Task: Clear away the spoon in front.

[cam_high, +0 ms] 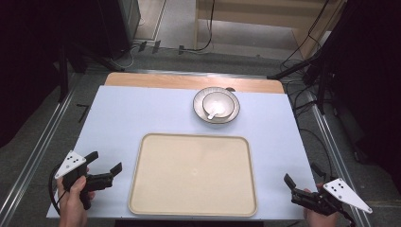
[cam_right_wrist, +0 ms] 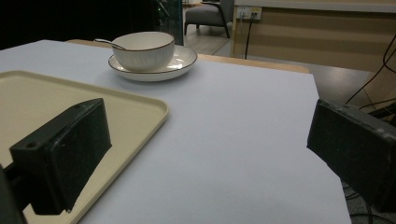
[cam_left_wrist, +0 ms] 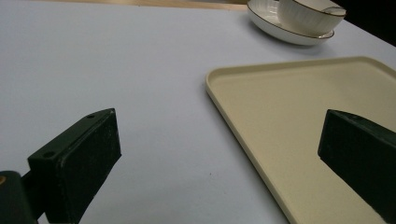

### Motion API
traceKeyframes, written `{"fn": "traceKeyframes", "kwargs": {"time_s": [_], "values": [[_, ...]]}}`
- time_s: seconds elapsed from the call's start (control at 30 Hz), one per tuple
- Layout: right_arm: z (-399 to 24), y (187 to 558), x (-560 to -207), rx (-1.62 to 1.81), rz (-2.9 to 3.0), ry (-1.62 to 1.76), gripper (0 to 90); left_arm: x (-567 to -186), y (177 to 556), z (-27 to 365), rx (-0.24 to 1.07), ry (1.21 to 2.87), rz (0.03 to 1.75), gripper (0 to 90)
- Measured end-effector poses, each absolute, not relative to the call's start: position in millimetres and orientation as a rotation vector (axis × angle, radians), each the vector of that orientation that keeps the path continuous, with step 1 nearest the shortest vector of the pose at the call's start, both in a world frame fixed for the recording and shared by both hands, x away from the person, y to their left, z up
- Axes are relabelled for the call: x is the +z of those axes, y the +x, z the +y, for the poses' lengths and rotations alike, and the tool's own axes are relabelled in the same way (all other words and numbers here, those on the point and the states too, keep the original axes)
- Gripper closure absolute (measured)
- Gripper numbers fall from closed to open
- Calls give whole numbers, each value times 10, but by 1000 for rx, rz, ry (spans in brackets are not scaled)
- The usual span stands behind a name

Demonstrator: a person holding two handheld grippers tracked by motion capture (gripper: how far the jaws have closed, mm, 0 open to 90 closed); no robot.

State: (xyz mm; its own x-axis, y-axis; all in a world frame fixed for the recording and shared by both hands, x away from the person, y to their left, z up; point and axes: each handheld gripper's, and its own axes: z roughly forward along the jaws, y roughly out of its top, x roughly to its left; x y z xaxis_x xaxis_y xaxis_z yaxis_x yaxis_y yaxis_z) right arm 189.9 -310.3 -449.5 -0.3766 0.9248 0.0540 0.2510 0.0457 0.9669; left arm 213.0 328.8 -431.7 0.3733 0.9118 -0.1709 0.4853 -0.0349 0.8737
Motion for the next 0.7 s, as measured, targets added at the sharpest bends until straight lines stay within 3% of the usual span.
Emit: {"fn": "traceKeyframes", "kwargs": {"time_s": [0.23, 0.7], "values": [[-3086, 1906, -4497, 1364, 1701, 1191, 0, -4257, 2137, 3278, 477, 1598, 1256, 0], [-3110, 1886, -4490, 1360, 1695, 1197, 0, -4084, 2296, 3023, 509, 1657, 1205, 0]]}}
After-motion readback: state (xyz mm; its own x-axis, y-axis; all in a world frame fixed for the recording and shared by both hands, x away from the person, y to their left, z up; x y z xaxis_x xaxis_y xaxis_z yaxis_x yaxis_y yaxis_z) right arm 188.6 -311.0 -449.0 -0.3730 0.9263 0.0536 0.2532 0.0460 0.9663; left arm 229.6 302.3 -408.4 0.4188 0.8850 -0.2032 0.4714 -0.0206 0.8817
